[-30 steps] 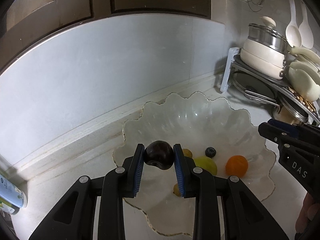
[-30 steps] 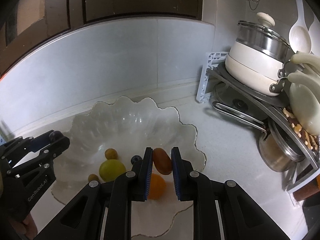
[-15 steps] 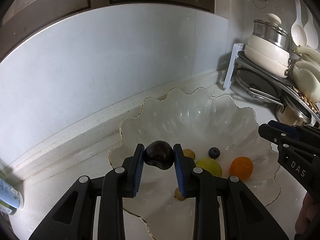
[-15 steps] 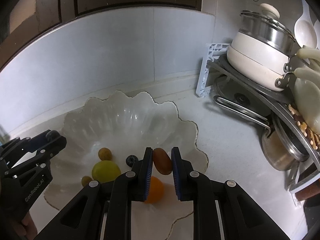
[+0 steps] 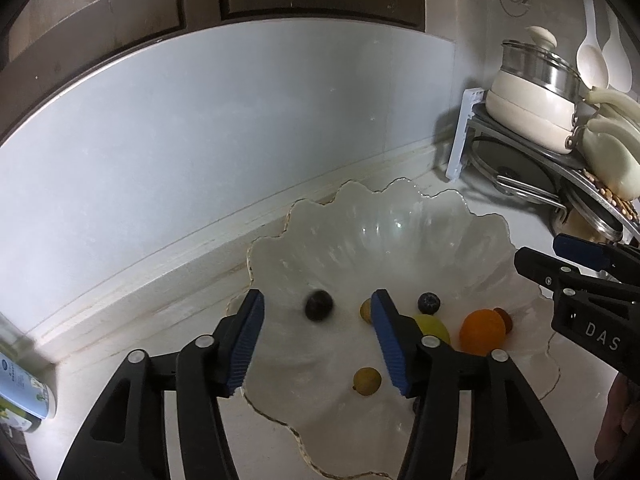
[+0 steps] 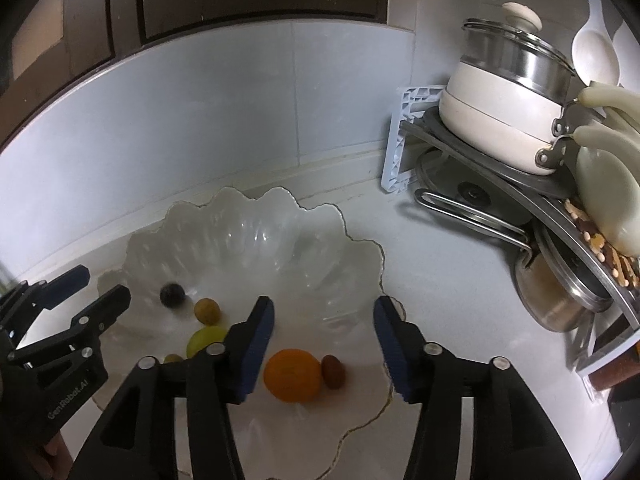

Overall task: Organize fruits
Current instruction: 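Open the left tool releasing the plum while the right tool releases the date into the bowl, then withdraw both open tools from the bowl toward the last plum and date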

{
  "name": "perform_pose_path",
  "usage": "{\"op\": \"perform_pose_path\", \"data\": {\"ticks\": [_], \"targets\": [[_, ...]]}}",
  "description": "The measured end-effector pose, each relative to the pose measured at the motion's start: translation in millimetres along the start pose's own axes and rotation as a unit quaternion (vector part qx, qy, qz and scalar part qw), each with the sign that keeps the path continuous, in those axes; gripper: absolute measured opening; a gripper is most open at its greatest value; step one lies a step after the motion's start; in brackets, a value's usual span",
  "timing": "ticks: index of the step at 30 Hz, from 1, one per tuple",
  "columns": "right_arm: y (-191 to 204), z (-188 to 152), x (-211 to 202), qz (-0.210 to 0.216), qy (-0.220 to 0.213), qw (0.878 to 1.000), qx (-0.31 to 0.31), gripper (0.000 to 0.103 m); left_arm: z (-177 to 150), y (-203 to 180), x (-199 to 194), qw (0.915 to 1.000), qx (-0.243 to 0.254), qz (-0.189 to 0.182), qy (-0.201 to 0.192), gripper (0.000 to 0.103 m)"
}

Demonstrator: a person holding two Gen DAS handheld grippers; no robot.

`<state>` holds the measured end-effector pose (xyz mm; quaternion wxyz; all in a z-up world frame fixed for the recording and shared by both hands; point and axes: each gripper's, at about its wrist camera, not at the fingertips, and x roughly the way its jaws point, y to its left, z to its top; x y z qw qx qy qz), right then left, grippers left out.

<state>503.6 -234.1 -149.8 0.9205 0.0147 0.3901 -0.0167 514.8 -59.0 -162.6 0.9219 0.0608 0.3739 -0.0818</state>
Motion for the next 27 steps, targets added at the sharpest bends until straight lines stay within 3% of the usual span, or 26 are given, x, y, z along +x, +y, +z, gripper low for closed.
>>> {"op": "perform_pose_path", "data": {"ticks": [22,27], "targets": [[2,-11,-49,-0.013,-0.022,1.000,0.000,0.059,-8,-6,-45,0.9997,0.000,-0.003,-0.025,0.066],[0,-17,-59,-0.019,-0.025,0.999,0.003,0.059,-12,-8,-55,0.9996,-0.003,-0.004,-0.028,0.072]]}}
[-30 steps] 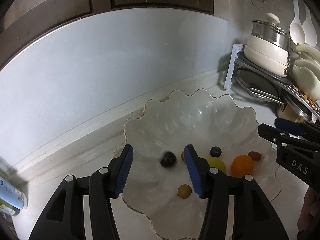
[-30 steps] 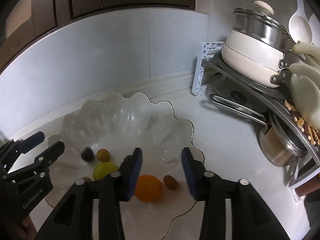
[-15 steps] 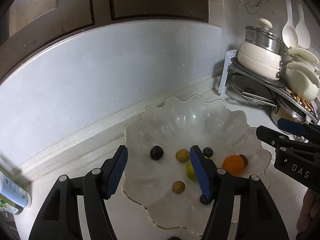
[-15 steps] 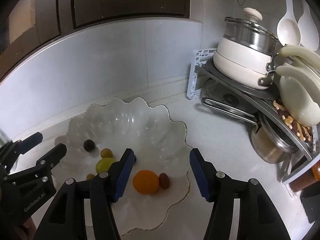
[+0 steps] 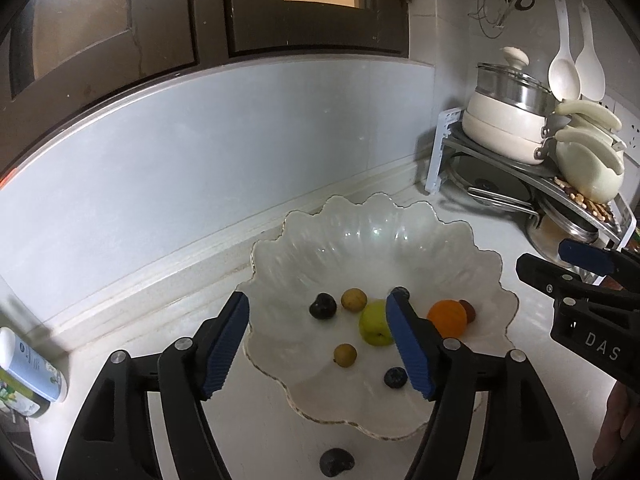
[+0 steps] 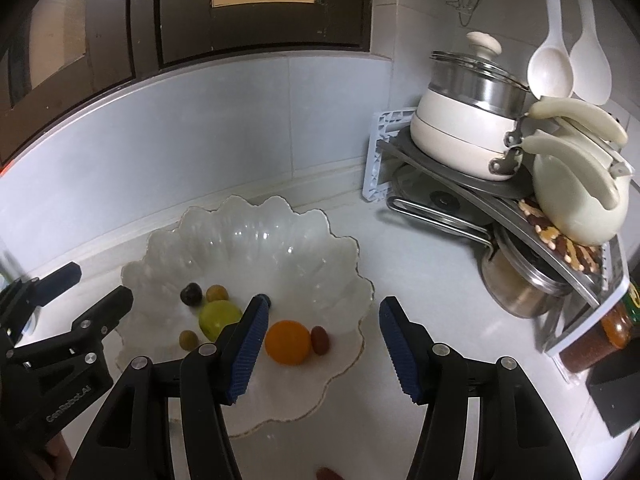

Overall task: Organize fruits
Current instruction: 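Withdraw both open tools from the bowl toward the last plum and date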

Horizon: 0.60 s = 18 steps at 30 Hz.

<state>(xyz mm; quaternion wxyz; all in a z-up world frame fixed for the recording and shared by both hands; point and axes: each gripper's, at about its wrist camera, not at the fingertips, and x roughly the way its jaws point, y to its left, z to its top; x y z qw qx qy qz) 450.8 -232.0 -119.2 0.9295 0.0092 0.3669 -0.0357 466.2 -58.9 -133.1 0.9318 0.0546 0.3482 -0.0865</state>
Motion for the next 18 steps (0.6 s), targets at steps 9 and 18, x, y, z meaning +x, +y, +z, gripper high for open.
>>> {"op": "perform_pose_path", "data": {"ticks": [9,18], "targets": [[-4,-12,-14,-0.012,0.004,1.000,0.007,0.059,-8,-5,-16,1.0000,-0.002,-0.002,-0.004,0.075],[-7,-23,-25,-0.015,0.008,1.000,0.010,0.062,-16,-8,-26,1.0000,0.001,0.000,-0.006,0.075]]}}
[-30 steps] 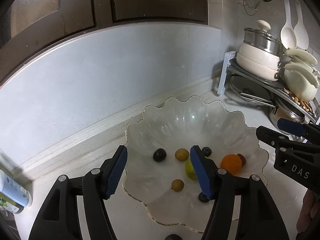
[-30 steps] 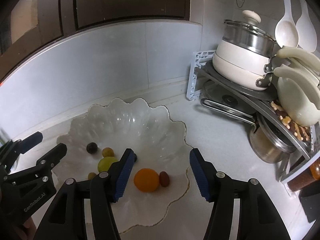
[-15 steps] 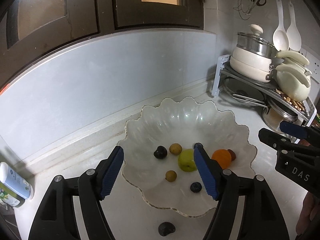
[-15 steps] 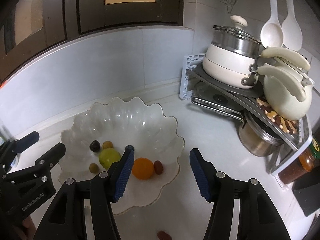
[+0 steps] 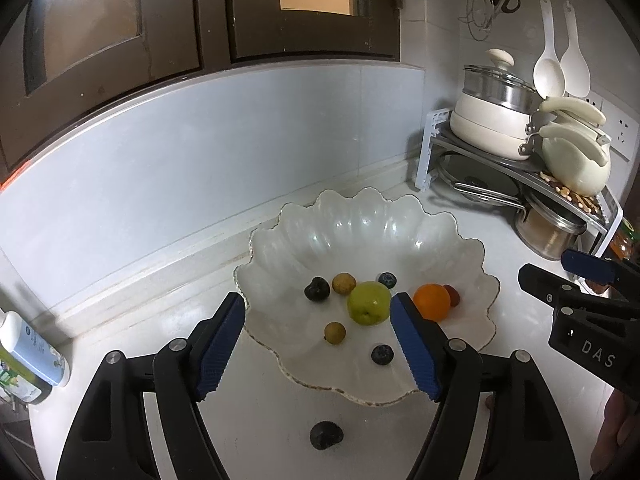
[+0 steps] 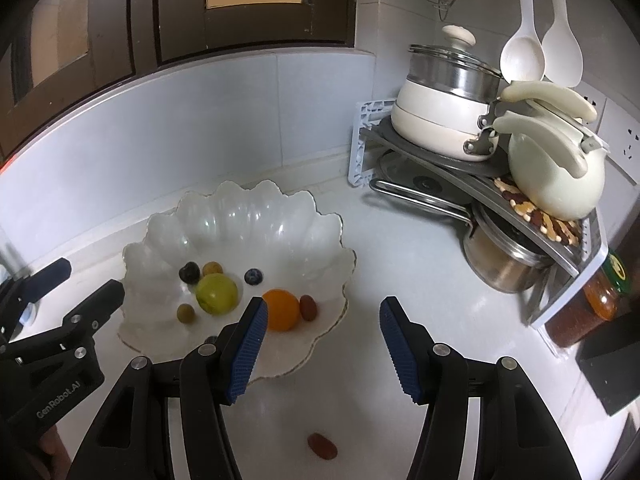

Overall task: Organize fruits
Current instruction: 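Withdraw both open tools from the bowl toward the last plum and date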

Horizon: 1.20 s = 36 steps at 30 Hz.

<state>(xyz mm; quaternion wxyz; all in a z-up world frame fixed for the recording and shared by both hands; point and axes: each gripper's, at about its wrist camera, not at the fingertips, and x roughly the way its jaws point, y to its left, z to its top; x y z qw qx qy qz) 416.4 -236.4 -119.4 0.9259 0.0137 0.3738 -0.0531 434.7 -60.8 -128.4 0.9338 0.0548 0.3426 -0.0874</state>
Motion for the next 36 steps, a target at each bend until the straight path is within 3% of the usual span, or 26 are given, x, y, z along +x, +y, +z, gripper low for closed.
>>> {"op": "perform_pose_path", "data": {"ticks": [2,36], "targets": [[0,-4,-3,-0.001,-0.002,1.000,0.002,0.066,-2,0,-2,1.0000,-0.001,0.000,0.000,0.075],[0,-71,-15,-0.005,0.016,1.000,0.009,0.066,-65,-4,-20,0.9999,-0.013,0.001,0.003,0.074]]}}
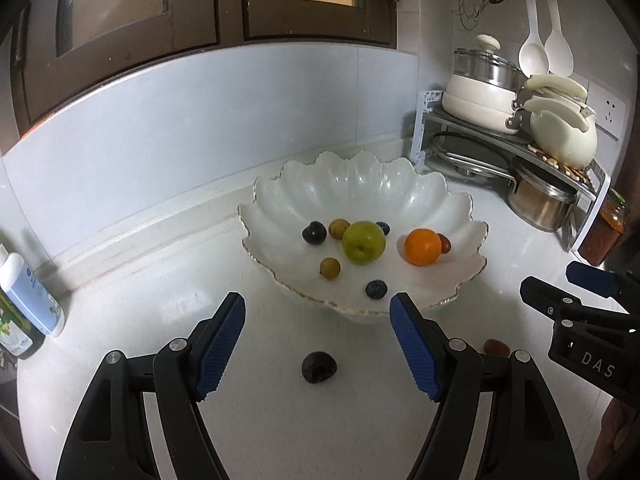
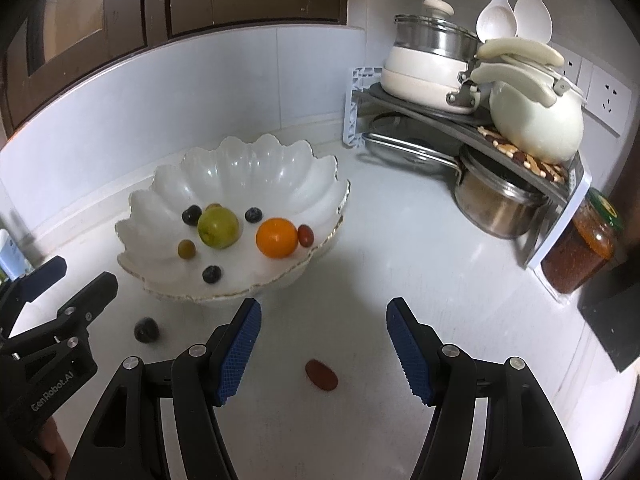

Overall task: Organize fruits
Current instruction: 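Withdraw both open tools from the bowl toward the last plum and date, then close the left tool on the last dark plum while the right tool grasps the last date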

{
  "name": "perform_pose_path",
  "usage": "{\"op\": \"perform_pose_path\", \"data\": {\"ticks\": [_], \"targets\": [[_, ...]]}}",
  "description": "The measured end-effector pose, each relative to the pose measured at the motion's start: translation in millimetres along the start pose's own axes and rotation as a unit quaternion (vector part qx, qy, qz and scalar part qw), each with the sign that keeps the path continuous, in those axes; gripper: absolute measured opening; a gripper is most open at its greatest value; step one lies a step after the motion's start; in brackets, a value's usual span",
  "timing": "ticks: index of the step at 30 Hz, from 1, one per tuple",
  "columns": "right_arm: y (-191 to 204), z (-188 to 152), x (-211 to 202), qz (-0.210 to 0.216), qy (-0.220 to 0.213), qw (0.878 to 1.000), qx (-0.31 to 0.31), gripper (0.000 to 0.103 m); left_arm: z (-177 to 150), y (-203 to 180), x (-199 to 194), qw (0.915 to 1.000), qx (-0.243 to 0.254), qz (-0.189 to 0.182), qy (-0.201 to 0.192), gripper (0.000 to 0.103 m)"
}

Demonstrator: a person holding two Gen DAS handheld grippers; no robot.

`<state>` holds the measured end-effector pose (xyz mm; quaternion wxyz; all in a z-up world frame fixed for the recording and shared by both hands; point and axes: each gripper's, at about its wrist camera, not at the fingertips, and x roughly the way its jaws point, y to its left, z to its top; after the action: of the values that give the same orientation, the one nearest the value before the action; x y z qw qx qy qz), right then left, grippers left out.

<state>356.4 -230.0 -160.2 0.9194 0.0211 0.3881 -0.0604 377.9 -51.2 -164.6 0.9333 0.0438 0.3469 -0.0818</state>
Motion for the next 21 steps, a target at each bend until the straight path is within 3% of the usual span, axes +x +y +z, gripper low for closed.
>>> {"op": "perform_pose_path", "data": {"ticks": [21], "targets": [[2,-40,32,-0.023,0.020,0.999,0.015,0.066,-40,-3,43,0.9988,0.020,0.001,0.045,0.065]]}}
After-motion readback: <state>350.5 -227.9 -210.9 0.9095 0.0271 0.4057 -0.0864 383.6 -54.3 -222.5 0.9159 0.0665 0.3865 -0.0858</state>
